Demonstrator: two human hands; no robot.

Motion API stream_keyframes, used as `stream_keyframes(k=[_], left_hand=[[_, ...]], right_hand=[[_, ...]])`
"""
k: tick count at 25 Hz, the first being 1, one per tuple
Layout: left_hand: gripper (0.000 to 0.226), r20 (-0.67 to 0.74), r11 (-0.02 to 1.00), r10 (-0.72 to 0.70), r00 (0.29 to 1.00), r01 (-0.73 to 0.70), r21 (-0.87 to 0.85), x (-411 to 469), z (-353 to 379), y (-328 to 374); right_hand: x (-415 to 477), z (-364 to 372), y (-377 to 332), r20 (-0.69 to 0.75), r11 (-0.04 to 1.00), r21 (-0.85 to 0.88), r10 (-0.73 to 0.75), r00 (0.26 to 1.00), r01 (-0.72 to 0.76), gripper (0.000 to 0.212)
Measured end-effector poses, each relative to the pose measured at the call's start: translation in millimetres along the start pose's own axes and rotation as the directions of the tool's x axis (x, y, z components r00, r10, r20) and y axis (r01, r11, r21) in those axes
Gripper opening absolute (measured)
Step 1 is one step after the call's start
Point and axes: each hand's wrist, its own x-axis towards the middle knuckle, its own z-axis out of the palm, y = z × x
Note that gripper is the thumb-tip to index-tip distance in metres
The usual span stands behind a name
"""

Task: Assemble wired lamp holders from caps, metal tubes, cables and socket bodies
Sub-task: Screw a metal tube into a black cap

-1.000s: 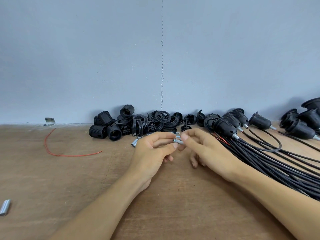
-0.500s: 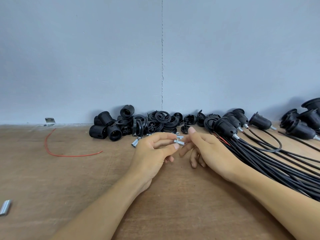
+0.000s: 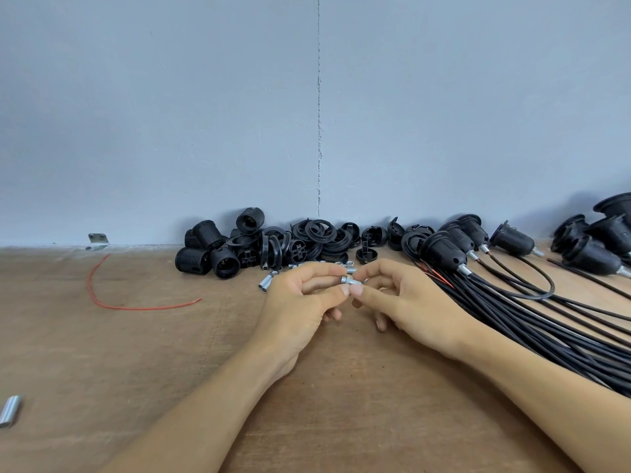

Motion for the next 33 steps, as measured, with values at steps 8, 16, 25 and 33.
stream_keyframes(k=[8, 16, 25, 33], left_hand=[[0.020, -0.012, 1.000, 0.003, 1.000, -0.003, 0.003, -0.8, 1.3, 1.3], [0.019, -0.086, 1.000, -0.007, 0.996, 0.009, 0.017, -1.0, 5.1, 0.1], [0.018, -0.099, 0.985, 0.013, 0.995, 0.004, 0.171, -1.2, 9.2, 1.1], [0.019, -0.077, 0.981, 0.026, 0.997, -0.010, 0.192, -0.4, 8.7, -0.2]], right_hand=[[0.3, -1.7, -0.4, -0.009, 1.000, -0.021, 0.023, 1.000, -0.023, 0.023], [1.5, -3.5, 1.0, -0.277, 0.947, -0.320, -0.107, 0.955, 0.014, 0.003], [51.7, -12.1, -3.3, -0.293, 0.795, -0.604, -0.163, 0.942, -0.050, 0.012], [74.1, -15.0, 8.1, -0.264, 0.743, -0.658, -0.076, 0.962, -0.122, 0.017]])
